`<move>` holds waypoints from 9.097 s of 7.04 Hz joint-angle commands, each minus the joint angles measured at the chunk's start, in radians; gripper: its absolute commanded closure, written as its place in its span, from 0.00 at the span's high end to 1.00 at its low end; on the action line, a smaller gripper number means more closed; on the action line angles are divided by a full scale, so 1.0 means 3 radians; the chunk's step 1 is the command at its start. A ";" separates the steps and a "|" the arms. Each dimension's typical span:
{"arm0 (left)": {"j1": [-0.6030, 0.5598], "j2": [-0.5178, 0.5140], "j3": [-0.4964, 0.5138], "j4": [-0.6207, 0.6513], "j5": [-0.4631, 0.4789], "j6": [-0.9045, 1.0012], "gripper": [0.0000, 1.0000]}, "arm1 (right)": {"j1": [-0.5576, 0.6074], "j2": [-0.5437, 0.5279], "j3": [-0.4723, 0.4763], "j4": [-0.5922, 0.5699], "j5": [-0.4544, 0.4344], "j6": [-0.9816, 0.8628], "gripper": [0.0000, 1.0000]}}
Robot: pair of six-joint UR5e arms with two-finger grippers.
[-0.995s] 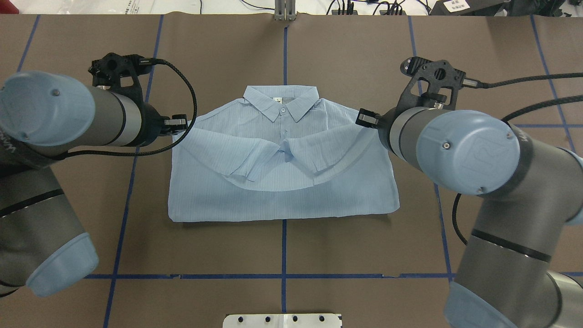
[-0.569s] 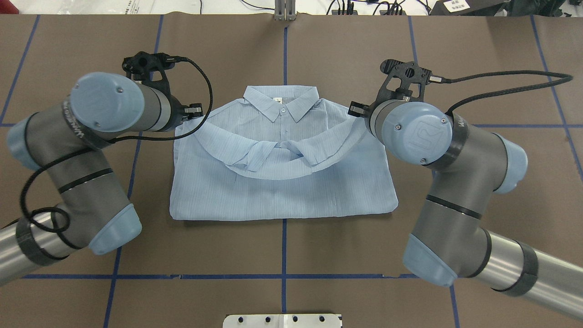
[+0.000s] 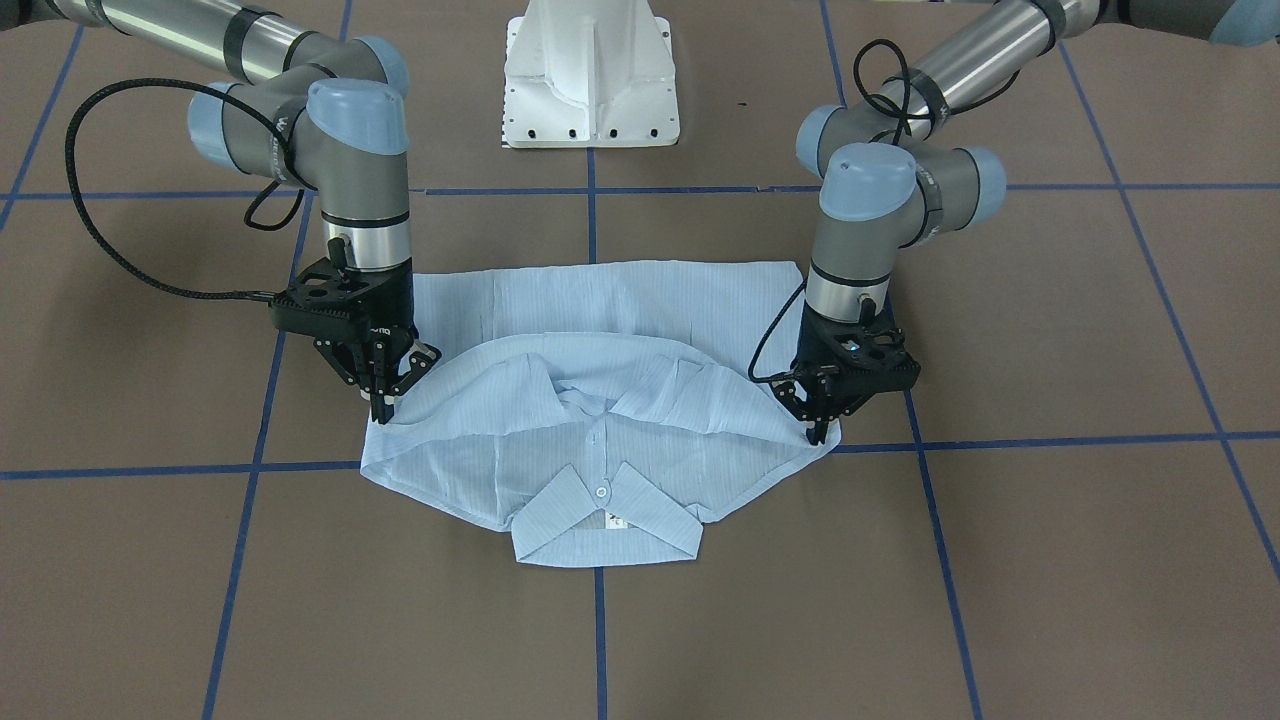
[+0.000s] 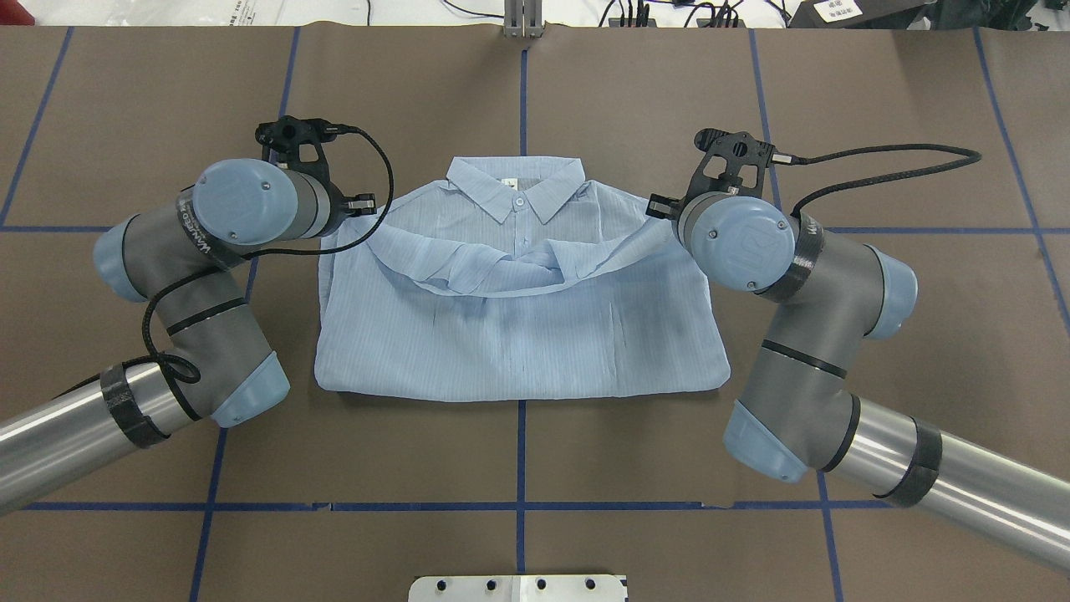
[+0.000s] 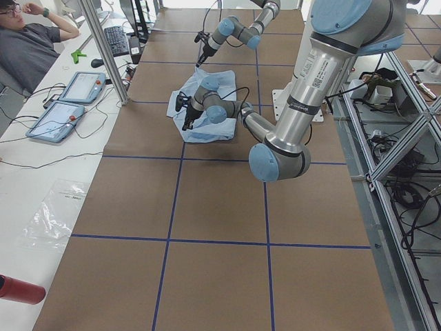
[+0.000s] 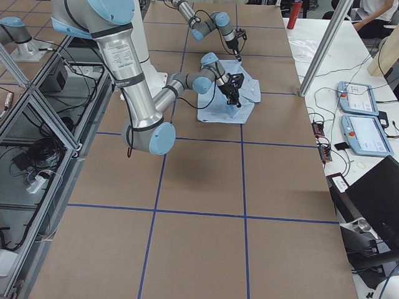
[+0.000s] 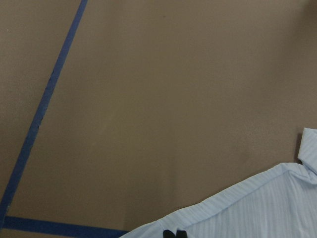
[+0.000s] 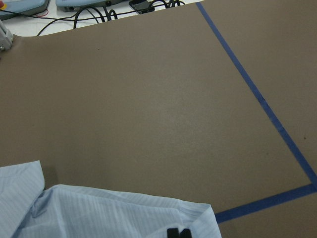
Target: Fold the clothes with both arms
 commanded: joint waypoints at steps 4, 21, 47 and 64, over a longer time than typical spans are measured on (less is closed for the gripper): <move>-0.0090 0.0037 -0.0030 -0.0028 -0.0006 0.0241 0.00 | 0.0112 0.0015 -0.0149 0.0015 0.0009 -0.0011 0.00; 0.0922 0.1192 -0.1058 -0.0825 -0.0252 -0.0301 0.00 | 0.0107 0.0056 -0.0140 0.0025 0.0101 -0.0139 1.00; -0.1225 -0.0112 0.1039 -0.1163 -0.0916 0.2097 1.00 | -0.0613 0.2453 -0.2096 -0.0778 -0.0129 -0.0485 1.00; -0.1230 0.0001 0.0946 -0.1173 -0.0916 0.2046 1.00 | -0.0834 0.2220 -0.1977 -0.1320 0.0474 -0.2082 0.48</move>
